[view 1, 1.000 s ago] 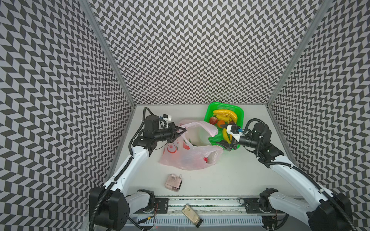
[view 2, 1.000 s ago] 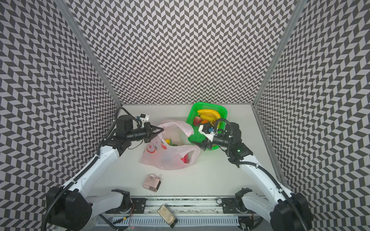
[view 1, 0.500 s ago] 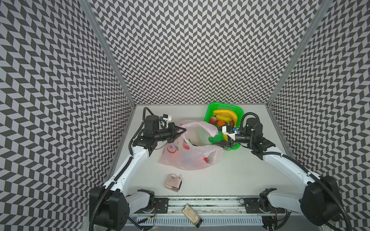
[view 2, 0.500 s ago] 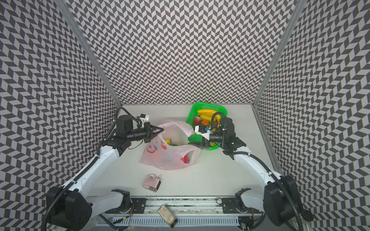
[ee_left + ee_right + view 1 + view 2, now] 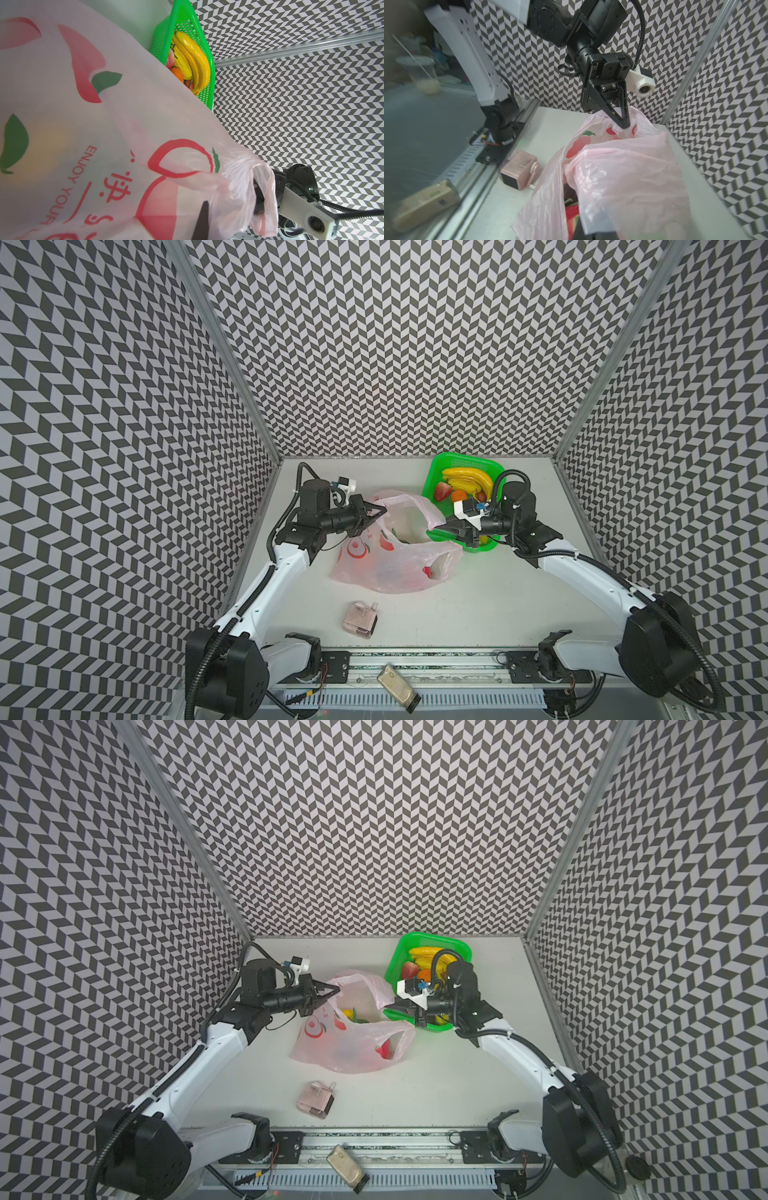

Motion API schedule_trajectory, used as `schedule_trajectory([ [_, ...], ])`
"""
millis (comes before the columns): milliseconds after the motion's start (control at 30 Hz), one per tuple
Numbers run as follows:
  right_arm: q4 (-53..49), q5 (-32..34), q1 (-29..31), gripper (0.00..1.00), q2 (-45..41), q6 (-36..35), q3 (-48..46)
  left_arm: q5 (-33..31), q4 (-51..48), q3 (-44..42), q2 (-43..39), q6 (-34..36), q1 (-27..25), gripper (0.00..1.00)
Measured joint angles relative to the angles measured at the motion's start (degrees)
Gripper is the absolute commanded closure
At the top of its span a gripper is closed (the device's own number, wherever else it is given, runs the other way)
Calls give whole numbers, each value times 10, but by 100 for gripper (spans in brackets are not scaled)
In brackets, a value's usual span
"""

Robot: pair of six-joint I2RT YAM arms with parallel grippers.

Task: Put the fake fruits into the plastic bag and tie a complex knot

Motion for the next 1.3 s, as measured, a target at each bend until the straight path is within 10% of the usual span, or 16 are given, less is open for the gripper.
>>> schedule_trajectory([
  [300,14,40,-4,100,-1,53,0,-26,-3,-3,-31,67,35,42],
  [667,33,67,-56,100,-2,138,-1,-80,-9,6,-149,235,22,20],
  [867,35,66,-75,100,1,161,-2,-164,-21,21,-170,354,-166,19],
  [1300,21,66,-85,100,35,173,-2,-560,-89,98,-29,466,-580,14],
])
